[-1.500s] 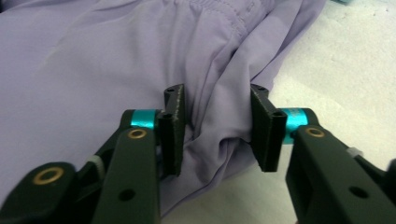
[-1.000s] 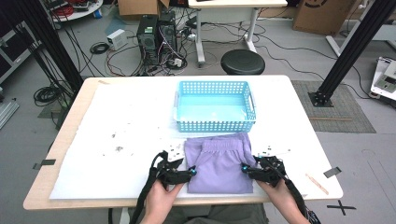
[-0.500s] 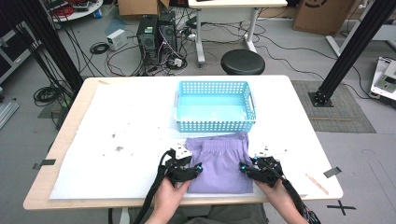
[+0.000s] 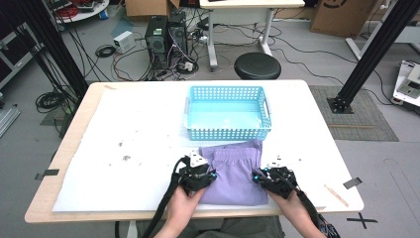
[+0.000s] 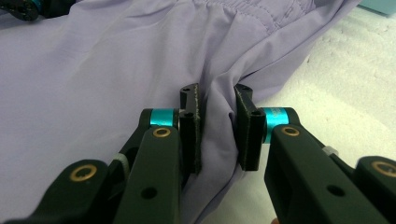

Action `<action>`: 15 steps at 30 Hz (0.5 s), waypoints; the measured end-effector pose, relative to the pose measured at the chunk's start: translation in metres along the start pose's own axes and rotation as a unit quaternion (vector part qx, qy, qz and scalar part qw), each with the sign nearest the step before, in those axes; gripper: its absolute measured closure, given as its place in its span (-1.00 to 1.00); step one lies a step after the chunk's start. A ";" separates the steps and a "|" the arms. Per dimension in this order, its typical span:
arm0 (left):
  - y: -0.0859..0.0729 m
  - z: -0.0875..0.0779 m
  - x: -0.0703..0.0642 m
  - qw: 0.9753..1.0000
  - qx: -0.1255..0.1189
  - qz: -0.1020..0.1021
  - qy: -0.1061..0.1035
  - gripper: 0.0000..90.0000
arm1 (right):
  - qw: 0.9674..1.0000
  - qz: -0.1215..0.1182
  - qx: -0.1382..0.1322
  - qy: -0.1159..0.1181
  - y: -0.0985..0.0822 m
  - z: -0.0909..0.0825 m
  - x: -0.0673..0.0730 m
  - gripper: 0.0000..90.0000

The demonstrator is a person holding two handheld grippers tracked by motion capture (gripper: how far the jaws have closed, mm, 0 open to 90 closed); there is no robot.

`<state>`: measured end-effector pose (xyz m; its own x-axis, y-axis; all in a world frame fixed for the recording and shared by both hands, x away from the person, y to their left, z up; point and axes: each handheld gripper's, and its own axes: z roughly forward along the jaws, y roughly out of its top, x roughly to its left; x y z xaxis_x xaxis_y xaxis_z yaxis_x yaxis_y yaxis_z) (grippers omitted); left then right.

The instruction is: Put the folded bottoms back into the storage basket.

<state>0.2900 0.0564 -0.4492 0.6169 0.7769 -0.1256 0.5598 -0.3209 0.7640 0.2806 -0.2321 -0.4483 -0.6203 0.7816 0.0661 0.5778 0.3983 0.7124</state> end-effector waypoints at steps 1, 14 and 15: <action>0.000 -0.001 0.001 1.000 0.001 0.000 -0.006 0.49 | 1.000 0.000 0.000 0.000 0.000 0.000 0.000 0.66; -0.009 -0.013 0.000 1.000 0.010 0.005 0.023 0.07 | 1.000 -0.008 -0.001 0.003 -0.001 -0.001 0.000 0.57; -0.007 -0.011 -0.002 1.000 0.012 0.013 0.025 0.15 | 1.000 -0.007 -0.002 0.003 -0.001 -0.001 0.001 0.57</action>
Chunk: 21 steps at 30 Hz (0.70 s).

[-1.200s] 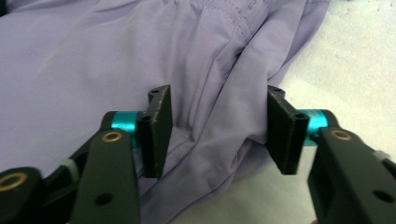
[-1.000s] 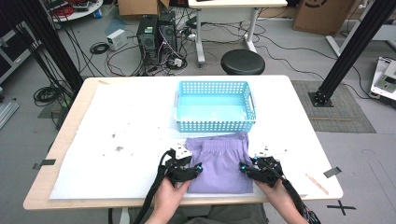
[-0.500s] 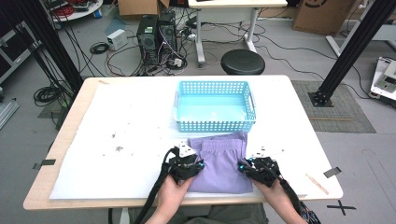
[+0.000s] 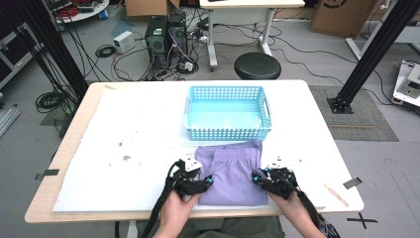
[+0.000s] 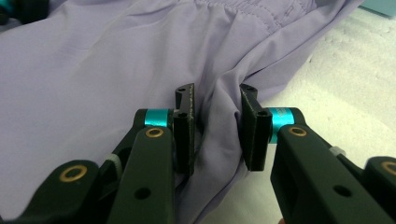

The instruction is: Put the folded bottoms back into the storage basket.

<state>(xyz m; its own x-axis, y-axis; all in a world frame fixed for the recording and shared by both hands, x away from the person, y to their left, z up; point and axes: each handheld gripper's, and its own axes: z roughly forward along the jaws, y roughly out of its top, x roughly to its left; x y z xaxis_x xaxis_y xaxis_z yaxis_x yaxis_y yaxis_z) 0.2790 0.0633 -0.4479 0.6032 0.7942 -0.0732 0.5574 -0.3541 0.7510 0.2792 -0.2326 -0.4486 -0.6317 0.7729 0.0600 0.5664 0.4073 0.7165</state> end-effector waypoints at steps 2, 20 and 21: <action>0.003 0.004 -0.002 1.000 -0.002 0.005 0.000 0.25 | 1.000 -0.004 0.000 0.001 0.000 0.000 0.000 0.57; 0.011 0.009 0.000 0.998 -0.026 0.018 -0.053 0.88 | 1.000 0.002 -0.012 0.008 0.002 -0.004 -0.002 0.87; 0.012 0.008 0.001 0.998 -0.029 0.019 -0.056 0.89 | 1.000 0.002 -0.015 0.007 0.002 -0.006 -0.003 0.87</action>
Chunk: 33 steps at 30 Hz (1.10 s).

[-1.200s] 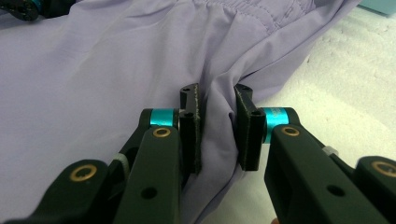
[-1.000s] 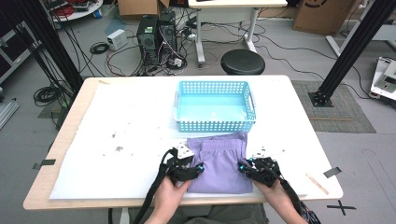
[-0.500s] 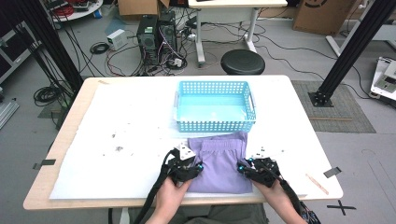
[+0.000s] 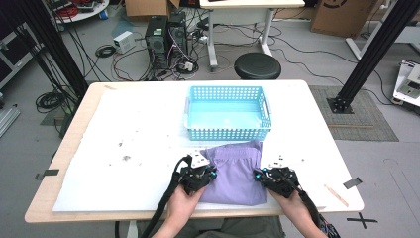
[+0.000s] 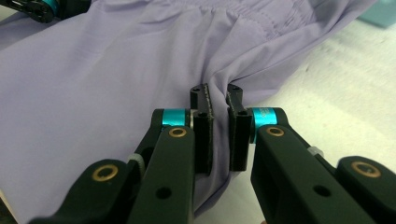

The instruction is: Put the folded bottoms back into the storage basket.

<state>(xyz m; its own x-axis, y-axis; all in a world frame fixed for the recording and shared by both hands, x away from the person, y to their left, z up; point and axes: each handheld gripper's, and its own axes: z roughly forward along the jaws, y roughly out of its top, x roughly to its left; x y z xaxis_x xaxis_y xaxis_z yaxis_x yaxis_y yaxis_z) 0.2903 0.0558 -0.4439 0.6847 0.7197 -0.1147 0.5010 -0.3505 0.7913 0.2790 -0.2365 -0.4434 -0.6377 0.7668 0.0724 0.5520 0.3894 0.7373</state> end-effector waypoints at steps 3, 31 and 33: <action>0.002 -0.004 0.002 1.000 -0.009 -0.003 -0.001 0.89 | 1.000 0.000 -0.011 0.001 0.001 -0.004 -0.001 0.88; 0.042 -0.059 -0.006 0.996 -0.077 0.049 0.001 0.90 | 0.995 -0.020 -0.092 0.016 0.035 -0.038 0.009 0.88; 0.048 -0.061 -0.004 0.995 -0.082 0.051 0.002 0.90 | 0.995 -0.020 -0.100 0.016 0.041 -0.041 0.008 0.88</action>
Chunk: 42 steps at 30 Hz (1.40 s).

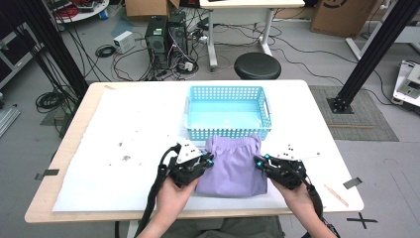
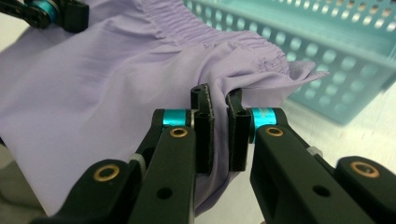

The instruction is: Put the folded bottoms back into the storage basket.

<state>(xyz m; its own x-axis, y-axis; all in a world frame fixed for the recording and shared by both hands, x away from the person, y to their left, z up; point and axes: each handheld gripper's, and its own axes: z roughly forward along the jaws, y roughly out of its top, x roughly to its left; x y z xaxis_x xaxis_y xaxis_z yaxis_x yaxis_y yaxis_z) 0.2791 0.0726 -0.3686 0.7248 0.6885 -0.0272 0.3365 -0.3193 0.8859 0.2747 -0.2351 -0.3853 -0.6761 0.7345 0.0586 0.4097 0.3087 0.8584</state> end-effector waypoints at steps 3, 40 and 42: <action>0.010 -0.001 0.005 1.000 -0.004 0.006 0.001 0.89 | 1.000 -0.003 -0.011 -0.001 0.013 -0.001 -0.002 0.88; 0.094 0.091 0.121 0.996 -0.028 -0.036 0.075 0.90 | 0.997 0.019 -0.010 -0.071 0.119 0.104 -0.102 0.88; 0.094 0.096 0.125 0.996 -0.029 -0.042 0.079 0.90 | 0.997 0.019 -0.007 -0.078 0.121 0.111 -0.106 0.88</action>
<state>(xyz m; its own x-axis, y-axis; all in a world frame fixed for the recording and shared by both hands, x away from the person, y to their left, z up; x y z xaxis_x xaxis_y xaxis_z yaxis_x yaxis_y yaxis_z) 0.4594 0.0665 -0.3331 0.5911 0.8059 -0.0333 0.3536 -0.2217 0.9088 0.4637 -0.2087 -0.3439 -0.5565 0.8307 0.0117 0.4236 0.2716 0.8642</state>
